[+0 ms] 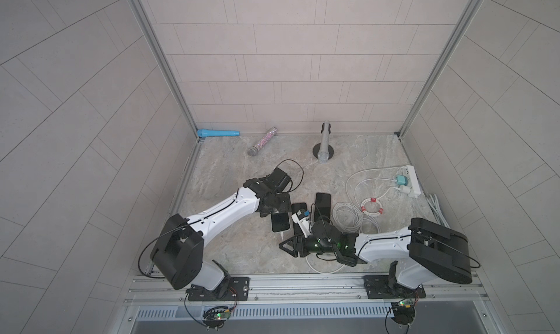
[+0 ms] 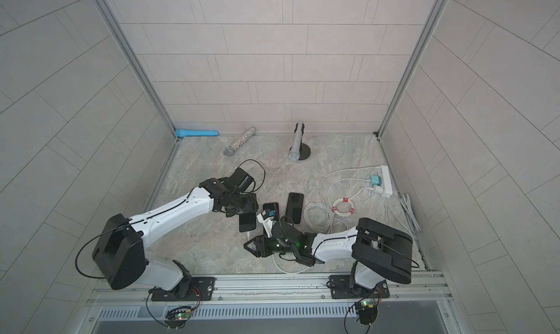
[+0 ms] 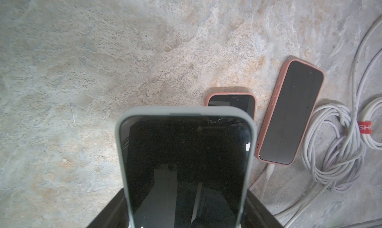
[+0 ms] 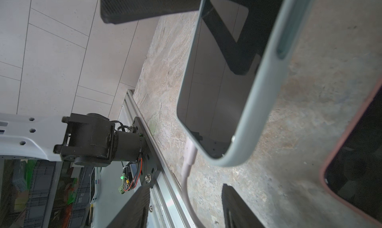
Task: Unplug the charging cable from the phone
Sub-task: Remove the charging cable from the phone.
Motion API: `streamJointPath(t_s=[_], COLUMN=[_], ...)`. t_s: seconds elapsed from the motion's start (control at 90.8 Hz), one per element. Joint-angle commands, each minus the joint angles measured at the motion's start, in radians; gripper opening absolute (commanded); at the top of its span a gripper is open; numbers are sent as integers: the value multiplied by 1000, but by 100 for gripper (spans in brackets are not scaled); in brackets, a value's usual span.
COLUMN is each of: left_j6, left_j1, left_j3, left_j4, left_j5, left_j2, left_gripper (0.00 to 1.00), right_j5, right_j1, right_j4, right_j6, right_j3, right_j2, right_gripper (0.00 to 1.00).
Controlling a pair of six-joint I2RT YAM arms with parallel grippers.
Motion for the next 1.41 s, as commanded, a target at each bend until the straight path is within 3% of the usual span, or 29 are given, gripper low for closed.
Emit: streamJointPath(t_s=[0.0, 0.671, 1.398], left_j6=[-9, -9, -9], left_j1=[5, 3, 0], left_j3=[-11, -42, -50], left_j4=[16, 36, 43], left_j5=[4, 2, 10], left_j2=[-37, -54, -59], left_gripper=[0, 0, 0], right_j5=[31, 87, 124], right_j1=[5, 6, 5], right_j4=[47, 92, 133], right_j6=[16, 73, 106], right_j3=[24, 31, 39], right_j2=[9, 48, 91], right_gripper=[57, 39, 27])
